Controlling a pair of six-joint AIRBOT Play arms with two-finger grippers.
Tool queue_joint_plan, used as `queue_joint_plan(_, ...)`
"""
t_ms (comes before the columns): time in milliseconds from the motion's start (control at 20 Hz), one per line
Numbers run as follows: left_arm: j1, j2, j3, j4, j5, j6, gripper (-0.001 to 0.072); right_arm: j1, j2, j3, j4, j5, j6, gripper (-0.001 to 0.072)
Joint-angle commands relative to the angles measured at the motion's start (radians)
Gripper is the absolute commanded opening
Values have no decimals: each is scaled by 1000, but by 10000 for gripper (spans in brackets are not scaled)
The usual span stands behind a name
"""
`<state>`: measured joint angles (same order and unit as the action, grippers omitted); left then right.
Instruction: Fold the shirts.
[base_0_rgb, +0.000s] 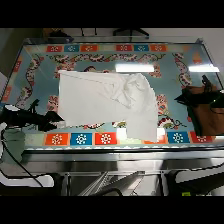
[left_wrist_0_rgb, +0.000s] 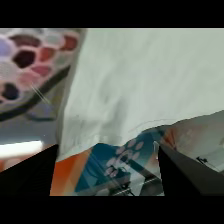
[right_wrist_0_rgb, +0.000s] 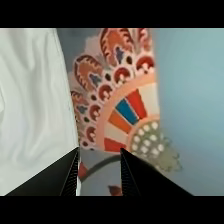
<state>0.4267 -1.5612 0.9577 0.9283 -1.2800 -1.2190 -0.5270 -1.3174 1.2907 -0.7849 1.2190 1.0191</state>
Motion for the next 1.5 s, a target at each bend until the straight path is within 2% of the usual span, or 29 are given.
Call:
queue_joint_plan(0,-30,3,-19,13,119,24,689,20,1,-8,-5,19,-1,294)
queue_joint_plan(100,-45,3,36,3,126,24,666,37,-2,-9,-7,33,-1,295)
queue_joint_plan(150,-56,3,61,-10,132,26,519,46,-10,-9,-10,37,-1,302)
queue_joint_plan(200,-66,3,79,-15,144,35,326,60,-24,-11,-18,40,-1,314)
queue_joint_plan(250,-85,2,93,-14,157,48,110,76,-41,-16,-31,40,-1,419)
queue_joint_plan(300,-103,2,101,-13,163,62,15,94,-63,-21,-31,40,-1,467)
queue_joint_plan(450,-142,1,119,-6,173,78,14,163,-140,-23,-29,35,-1,461)
queue_joint_plan(700,-126,2,120,-7,177,74,14,255,-211,-22,19,-37,-23,449)
queue_joint_plan(750,-118,3,121,-17,171,74,14,265,-211,-20,53,-22,-51,297)
queue_joint_plan(800,-108,10,121,-38,163,74,13,270,-209,-14,99,16,-83,181)
queue_joint_plan(850,-98,30,121,-85,156,82,13,274,-206,-1,148,69,-104,142)
queue_joint_plan(900,-88,64,121,-145,153,108,12,276,-192,22,208,136,-140,24)
queue_joint_plan(1050,-59,243,212,-357,78,176,11,265,-48,162,401,196,-197,23)
queue_joint_plan(1200,11,436,504,-626,-21,183,11,206,168,404,620,142,-265,23)
queue_joint_plan(1300,105,539,745,-790,4,173,11,150,312,558,630,28,-265,22)
queue_joint_plan(1450,324,626,1052,-824,65,70,11,61,499,659,614,-130,-303,22)
